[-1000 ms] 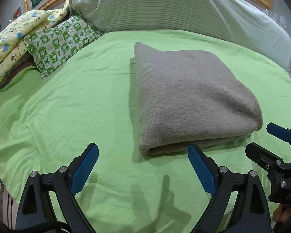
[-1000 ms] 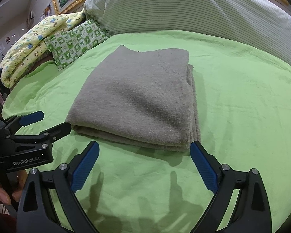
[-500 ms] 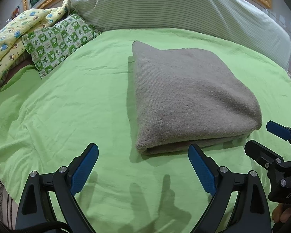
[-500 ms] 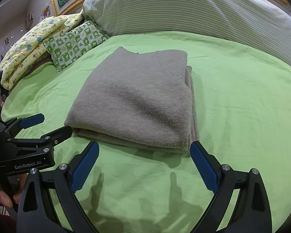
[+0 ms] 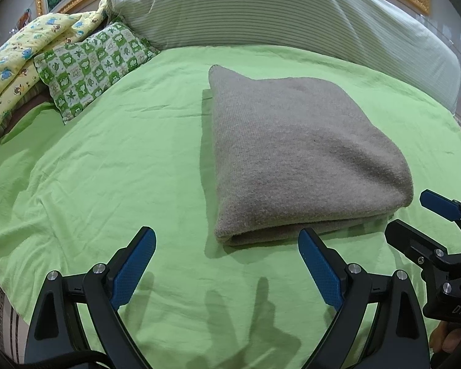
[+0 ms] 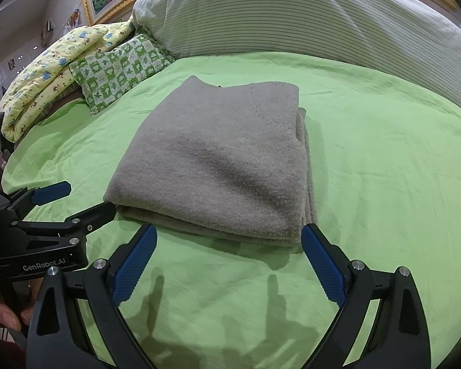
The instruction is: Fold small clothes
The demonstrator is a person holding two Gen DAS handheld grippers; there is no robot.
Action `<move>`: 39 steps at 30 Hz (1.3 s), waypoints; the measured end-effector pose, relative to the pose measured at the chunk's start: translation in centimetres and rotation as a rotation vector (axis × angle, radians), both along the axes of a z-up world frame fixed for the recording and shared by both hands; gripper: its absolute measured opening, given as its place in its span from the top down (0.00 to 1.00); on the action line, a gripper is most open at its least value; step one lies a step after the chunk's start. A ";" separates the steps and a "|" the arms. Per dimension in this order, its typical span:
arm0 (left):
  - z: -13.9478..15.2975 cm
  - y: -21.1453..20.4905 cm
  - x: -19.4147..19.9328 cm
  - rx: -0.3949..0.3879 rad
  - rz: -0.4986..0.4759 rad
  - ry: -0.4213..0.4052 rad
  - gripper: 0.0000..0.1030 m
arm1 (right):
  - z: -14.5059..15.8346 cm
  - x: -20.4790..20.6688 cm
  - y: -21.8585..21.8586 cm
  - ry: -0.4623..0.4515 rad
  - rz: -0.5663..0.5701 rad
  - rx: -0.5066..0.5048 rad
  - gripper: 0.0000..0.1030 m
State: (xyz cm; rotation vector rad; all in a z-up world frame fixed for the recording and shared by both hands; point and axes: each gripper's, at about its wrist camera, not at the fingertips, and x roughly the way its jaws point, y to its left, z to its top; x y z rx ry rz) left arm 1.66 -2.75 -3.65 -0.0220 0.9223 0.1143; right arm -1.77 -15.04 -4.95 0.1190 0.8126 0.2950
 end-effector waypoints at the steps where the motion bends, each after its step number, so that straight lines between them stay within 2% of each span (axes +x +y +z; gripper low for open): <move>1: 0.0 0.0 0.0 0.002 0.000 0.000 0.08 | 0.0 0.0 0.0 -0.001 -0.001 0.000 0.08; 39: 0.1 -0.3 -0.1 0.001 0.005 0.002 0.07 | 0.1 0.2 -0.5 -0.006 -0.008 0.009 0.08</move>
